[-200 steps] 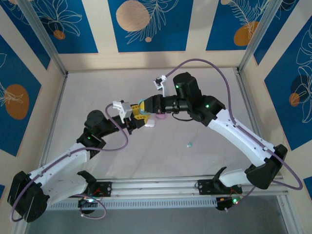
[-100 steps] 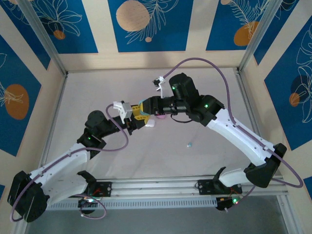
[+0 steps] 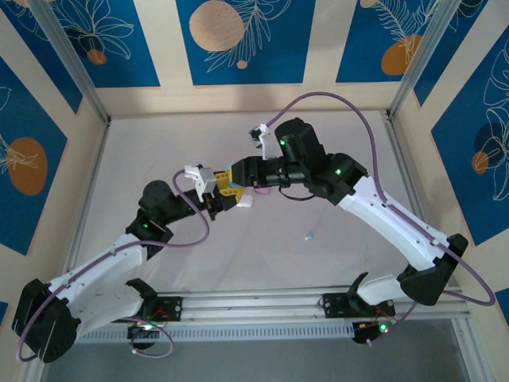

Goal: Insert wireless bluetooth earbuds into charging case

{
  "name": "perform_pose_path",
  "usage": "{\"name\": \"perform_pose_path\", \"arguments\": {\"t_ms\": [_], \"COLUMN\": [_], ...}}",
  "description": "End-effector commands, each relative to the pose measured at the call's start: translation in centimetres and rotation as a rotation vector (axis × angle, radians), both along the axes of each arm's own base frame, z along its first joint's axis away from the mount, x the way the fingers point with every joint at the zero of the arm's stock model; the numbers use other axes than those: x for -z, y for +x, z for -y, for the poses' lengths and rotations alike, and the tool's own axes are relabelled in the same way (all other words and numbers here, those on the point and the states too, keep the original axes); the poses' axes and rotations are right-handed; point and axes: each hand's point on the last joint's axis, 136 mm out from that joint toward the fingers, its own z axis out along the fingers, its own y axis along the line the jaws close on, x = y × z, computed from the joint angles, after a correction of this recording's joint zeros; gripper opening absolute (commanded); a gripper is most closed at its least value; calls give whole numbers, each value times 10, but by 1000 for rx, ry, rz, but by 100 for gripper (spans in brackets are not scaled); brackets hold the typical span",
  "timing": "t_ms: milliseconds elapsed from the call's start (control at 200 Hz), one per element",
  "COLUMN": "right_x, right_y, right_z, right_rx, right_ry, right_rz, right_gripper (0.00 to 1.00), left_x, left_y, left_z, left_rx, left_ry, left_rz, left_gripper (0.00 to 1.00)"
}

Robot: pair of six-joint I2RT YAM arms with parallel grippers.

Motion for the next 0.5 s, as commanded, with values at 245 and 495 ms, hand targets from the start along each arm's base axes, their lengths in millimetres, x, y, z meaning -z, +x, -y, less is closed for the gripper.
{"name": "perform_pose_path", "arguments": {"t_ms": [245,495], "right_x": [-39,-4], "right_y": [-18,-5], "right_z": [27,142], "right_rx": [-4,395], "right_ry": [49,-105], "right_rz": [117,151], "right_gripper": [44,45], "left_x": [-30,-30], "left_y": [-10,-11], "left_z": [-2,-7], "left_rx": [17,-5], "left_ry": [-63,-62], "left_rz": [82,75], "left_gripper": [32,32]}}
